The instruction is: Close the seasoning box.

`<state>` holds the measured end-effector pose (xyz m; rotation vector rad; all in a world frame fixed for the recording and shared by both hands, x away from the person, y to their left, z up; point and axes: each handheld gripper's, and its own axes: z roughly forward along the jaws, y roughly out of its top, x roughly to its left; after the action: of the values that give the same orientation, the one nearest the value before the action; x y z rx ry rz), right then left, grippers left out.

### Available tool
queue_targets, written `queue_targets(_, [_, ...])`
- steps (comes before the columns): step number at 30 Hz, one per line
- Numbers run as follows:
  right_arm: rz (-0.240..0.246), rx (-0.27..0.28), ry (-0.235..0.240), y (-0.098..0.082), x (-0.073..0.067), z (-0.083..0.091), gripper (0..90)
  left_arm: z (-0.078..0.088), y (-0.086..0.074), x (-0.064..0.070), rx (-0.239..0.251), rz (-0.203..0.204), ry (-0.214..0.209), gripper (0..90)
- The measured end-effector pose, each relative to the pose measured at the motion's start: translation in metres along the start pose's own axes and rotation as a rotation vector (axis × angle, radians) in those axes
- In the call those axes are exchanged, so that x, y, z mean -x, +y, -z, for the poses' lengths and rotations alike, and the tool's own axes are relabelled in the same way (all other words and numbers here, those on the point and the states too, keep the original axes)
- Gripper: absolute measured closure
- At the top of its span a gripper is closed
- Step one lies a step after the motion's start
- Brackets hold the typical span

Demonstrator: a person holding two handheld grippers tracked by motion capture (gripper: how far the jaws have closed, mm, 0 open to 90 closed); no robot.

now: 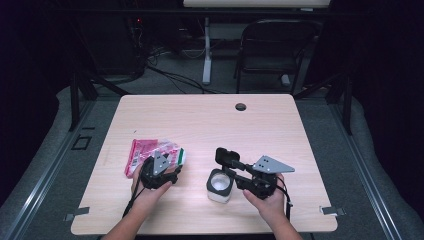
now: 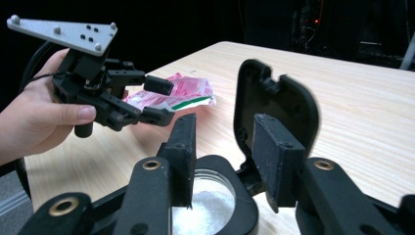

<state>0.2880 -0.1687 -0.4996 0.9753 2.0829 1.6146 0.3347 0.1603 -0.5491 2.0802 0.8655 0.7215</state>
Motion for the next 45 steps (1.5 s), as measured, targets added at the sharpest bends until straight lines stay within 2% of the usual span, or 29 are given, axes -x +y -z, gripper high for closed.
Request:
queue_targets(8, [-0.021,0.03,-0.044,0.006,0.01,0.011,61.9,0.001,0.001,0.004,0.001,-0.012,-0.012,35.8])
queue_targets(13, [-0.04,0.047,-0.077,0.009,0.016,0.016,58.7,0.002,0.002,0.008,0.007,-0.016,-0.019,35.8])
queue_targets(18, [-0.043,0.055,-0.12,0.009,0.021,0.016,54.2,0.002,0.002,0.009,0.008,-0.013,-0.023,35.8])
queue_targets(24, [-0.05,0.05,-0.14,0.008,0.027,0.014,52.4,0.003,0.002,0.01,0.011,-0.016,-0.024,35.8])
queue_targets(30, [-0.057,0.037,-0.133,0.008,0.03,0.008,50.8,0.004,0.001,0.01,0.011,-0.012,-0.023,35.7])
queue_targets(36, [-0.063,0.007,-0.113,0.008,0.034,0.001,49.7,0.006,0.0,0.01,0.013,-0.011,-0.018,35.8])
queue_targets(39, [-0.07,0.011,-0.097,0.008,0.034,-0.004,49.6,0.007,0.001,0.009,0.019,-0.01,-0.016,35.8])
queue_targets(45, [-0.056,-0.001,-0.09,0.009,0.033,-0.009,49.7,0.008,0.0,0.008,0.02,-0.003,-0.015,35.7])
